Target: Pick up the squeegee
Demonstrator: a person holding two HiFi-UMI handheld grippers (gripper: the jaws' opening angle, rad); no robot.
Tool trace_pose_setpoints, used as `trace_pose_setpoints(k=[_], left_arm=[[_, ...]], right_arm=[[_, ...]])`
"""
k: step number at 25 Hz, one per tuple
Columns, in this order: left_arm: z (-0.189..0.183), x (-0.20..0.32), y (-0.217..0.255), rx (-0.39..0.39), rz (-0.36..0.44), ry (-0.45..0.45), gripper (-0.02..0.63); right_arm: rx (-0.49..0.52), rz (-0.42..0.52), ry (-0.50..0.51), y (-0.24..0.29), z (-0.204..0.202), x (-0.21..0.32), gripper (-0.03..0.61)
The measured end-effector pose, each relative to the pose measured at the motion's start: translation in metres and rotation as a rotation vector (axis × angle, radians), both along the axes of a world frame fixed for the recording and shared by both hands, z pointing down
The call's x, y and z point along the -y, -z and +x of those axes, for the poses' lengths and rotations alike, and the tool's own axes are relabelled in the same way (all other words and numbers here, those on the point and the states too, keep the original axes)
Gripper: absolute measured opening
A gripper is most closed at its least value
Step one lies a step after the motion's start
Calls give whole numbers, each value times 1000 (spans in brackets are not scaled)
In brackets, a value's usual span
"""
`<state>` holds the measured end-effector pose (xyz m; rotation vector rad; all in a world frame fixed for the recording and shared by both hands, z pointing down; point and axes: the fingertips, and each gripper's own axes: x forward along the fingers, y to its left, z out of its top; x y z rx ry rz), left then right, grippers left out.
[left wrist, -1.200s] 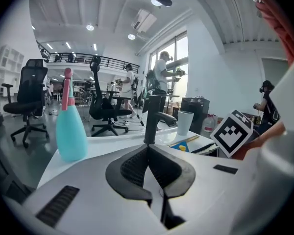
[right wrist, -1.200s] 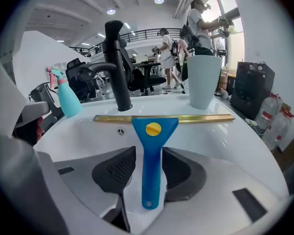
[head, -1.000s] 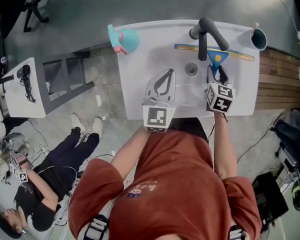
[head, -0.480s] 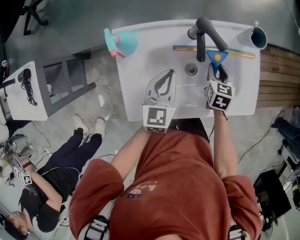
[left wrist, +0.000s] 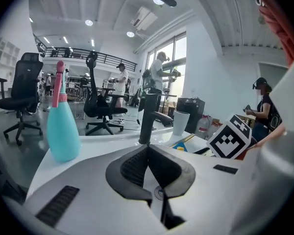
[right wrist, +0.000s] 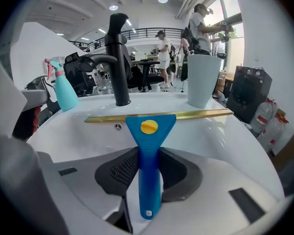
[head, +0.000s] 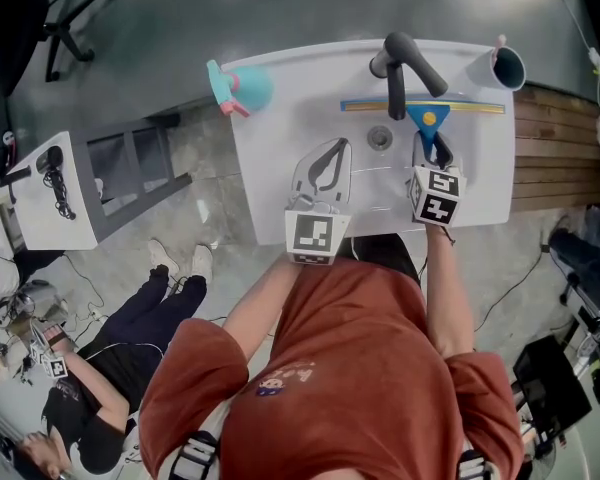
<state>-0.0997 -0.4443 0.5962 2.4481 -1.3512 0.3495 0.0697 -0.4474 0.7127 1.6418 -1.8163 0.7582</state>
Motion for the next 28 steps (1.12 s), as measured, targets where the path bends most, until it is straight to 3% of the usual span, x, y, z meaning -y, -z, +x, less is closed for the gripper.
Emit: trace_pose_setpoints(k=[12,28], left_arm=[[2,-8,35,12,73,-9,14],[31,-45,107,24,215,97,14]], right_arm=[[-51,45,27,40,2,-13,129],[8,6,60,90,35,-49,129]])
